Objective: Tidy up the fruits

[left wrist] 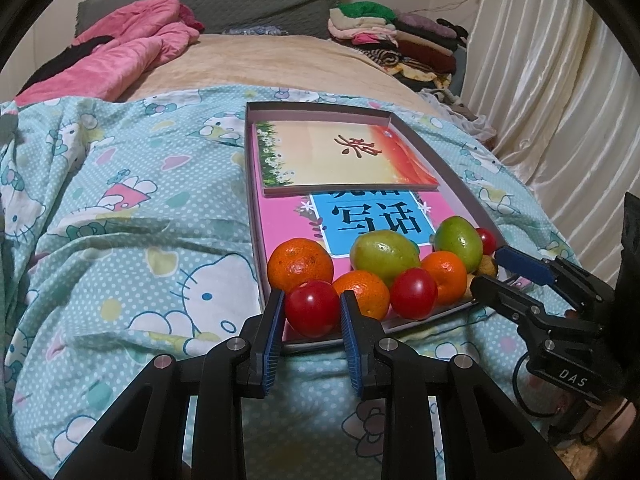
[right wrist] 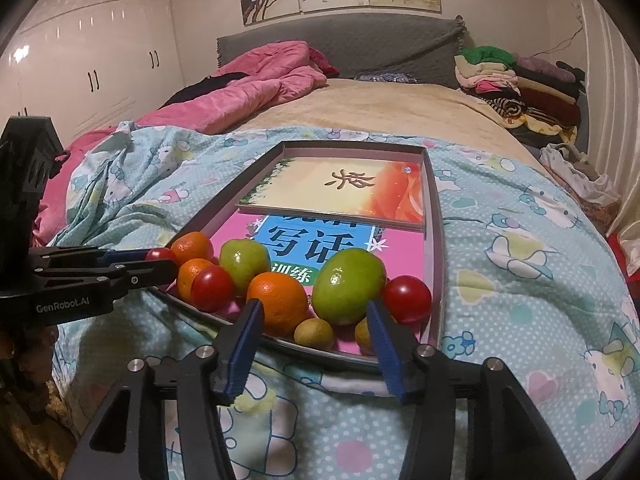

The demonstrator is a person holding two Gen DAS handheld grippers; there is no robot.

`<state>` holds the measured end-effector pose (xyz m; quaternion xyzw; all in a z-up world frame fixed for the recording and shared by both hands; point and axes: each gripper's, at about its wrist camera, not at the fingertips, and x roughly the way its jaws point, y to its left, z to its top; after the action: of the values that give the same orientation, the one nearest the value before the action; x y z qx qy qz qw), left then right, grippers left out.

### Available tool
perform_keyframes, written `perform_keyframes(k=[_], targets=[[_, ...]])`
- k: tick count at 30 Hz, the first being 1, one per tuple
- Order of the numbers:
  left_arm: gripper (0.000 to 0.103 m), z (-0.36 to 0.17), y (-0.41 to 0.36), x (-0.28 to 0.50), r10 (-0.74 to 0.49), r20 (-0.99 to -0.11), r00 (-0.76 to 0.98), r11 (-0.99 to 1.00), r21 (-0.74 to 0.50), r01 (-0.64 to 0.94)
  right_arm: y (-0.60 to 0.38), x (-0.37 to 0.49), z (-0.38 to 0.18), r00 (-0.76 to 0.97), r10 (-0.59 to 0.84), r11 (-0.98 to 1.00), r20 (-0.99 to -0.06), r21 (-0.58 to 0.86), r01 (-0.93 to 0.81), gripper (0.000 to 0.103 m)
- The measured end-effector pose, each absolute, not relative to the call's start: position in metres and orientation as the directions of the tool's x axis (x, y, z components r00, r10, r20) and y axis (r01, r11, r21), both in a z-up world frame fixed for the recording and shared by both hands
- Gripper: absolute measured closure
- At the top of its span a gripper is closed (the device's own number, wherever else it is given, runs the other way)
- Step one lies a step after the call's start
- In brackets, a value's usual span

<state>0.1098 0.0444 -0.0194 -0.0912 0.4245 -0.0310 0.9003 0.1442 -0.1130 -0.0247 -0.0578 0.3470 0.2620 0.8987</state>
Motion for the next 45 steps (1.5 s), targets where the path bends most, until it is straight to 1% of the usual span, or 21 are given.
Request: perform_keyframes(k=[5, 7, 11, 13, 14, 16, 18, 20, 21, 22, 26, 27, 28, 31, 35, 37, 38, 40, 43, 45], targets=[[0.074, -0.018, 0.043, 0.109, -0.121, -0.760, 0.639, 0.985, -0.173, -0.020, -0.117, 0.145, -0.023, 0.632, 0.429, 0.862, -0.645, 0.085, -0.499, 0.045], [0.074, -0.018, 0.043, 0.109, -0.121, -0.760, 0.638, 0.985, -0.174, -0.020, -0.118, 0.145, -0.022, 0.638, 0.427, 0.866, -0.640, 0.086, -0.493, 0.039], [0.072, -0.018, 0.043, 0.109, -0.122, -0.760, 0.639, 0.985, -0.173, -0.018, -0.120, 0.145, -0.020, 0.650, 0.424, 0.870, -0.631, 0.084, -0.486, 0.037], [0.067, -0.017, 0.042, 0.108, -0.125, -0.756, 0.642, 0.985, -0.174, -0.015, -0.120, 0.144, -0.018, 0.658, 0.419, 0.873, -0.626, 0.080, -0.481, 0.030], [0.065, -0.016, 0.042, 0.107, -0.126, -0.753, 0.646, 0.985, -0.174, -0.011, -0.121, 0.143, -0.017, 0.663, 0.418, 0.876, -0.621, 0.082, -0.475, 0.029], [0.056, -0.013, 0.041, 0.105, -0.123, -0.746, 0.655, 0.985, -0.170, -0.009, -0.122, 0.142, -0.015, 0.671, 0.421, 0.877, -0.610, 0.085, -0.473, 0.024], [0.052, -0.011, 0.041, 0.102, -0.118, -0.740, 0.662, 0.986, -0.166, -0.009, -0.124, 0.141, -0.012, 0.680, 0.421, 0.880, -0.600, 0.089, -0.466, 0.019], [0.050, -0.008, 0.044, 0.100, -0.118, -0.733, 0.670, 0.985, -0.170, -0.013, -0.125, 0.139, -0.008, 0.688, 0.428, 0.879, -0.585, 0.094, -0.467, 0.019], [0.046, -0.006, 0.044, 0.099, -0.118, -0.730, 0.674, 0.985, -0.173, -0.015, -0.125, 0.137, -0.007, 0.693, 0.430, 0.879, -0.579, 0.093, -0.468, 0.018], [0.041, -0.004, 0.045, 0.098, -0.118, -0.725, 0.679, 0.984, -0.176, -0.017, -0.125, 0.136, -0.006, 0.696, 0.432, 0.879, -0.574, 0.093, -0.469, 0.015], [0.034, 0.004, 0.046, 0.089, -0.097, -0.706, 0.701, 0.985, -0.170, -0.034, -0.126, 0.125, 0.004, 0.714, 0.447, 0.876, -0.538, 0.100, -0.473, 0.005], [0.030, 0.007, 0.046, 0.085, -0.088, -0.700, 0.709, 0.985, -0.167, -0.043, -0.126, 0.123, 0.006, 0.716, 0.449, 0.875, -0.535, 0.102, -0.472, 0.001], [0.027, 0.010, 0.045, 0.081, -0.081, -0.694, 0.715, 0.985, -0.167, -0.051, -0.126, 0.121, 0.008, 0.717, 0.449, 0.876, -0.533, 0.105, -0.470, 0.001], [0.026, 0.018, 0.040, 0.072, -0.086, -0.693, 0.716, 0.980, -0.187, -0.064, -0.126, 0.110, 0.014, 0.719, 0.444, 0.880, -0.534, 0.108, -0.463, 0.001], [0.025, 0.020, 0.032, 0.058, -0.100, -0.721, 0.685, 0.974, -0.211, -0.079, -0.133, 0.095, 0.026, 0.716, 0.445, 0.885, -0.537, 0.139, -0.445, 0.001], [0.024, 0.017, 0.028, 0.051, -0.099, -0.740, 0.665, 0.975, -0.206, -0.084, -0.138, 0.089, 0.031, 0.709, 0.463, 0.880, -0.533, 0.178, -0.441, 0.001], [0.024, 0.016, 0.025, 0.047, -0.104, -0.746, 0.658, 0.975, -0.208, -0.081, -0.143, 0.084, 0.031, 0.699, 0.473, 0.877, -0.536, 0.216, -0.429, 0.001], [0.024, 0.014, 0.020, 0.039, -0.106, -0.756, 0.646, 0.975, -0.206, -0.081, -0.149, 0.078, 0.028, 0.685, 0.476, 0.877, -0.551, 0.248, -0.411, 0.001], [0.024, 0.011, 0.012, 0.027, -0.097, -0.766, 0.636, 0.979, -0.190, -0.080, -0.151, 0.064, 0.026, 0.680, 0.444, 0.892, -0.584, 0.220, -0.394, 0.001], [0.024, 0.009, 0.008, 0.021, -0.078, -0.775, 0.627, 0.981, -0.170, -0.088, -0.151, 0.056, 0.025, 0.689, 0.429, 0.898, -0.584, 0.194, -0.396, 0.001]])
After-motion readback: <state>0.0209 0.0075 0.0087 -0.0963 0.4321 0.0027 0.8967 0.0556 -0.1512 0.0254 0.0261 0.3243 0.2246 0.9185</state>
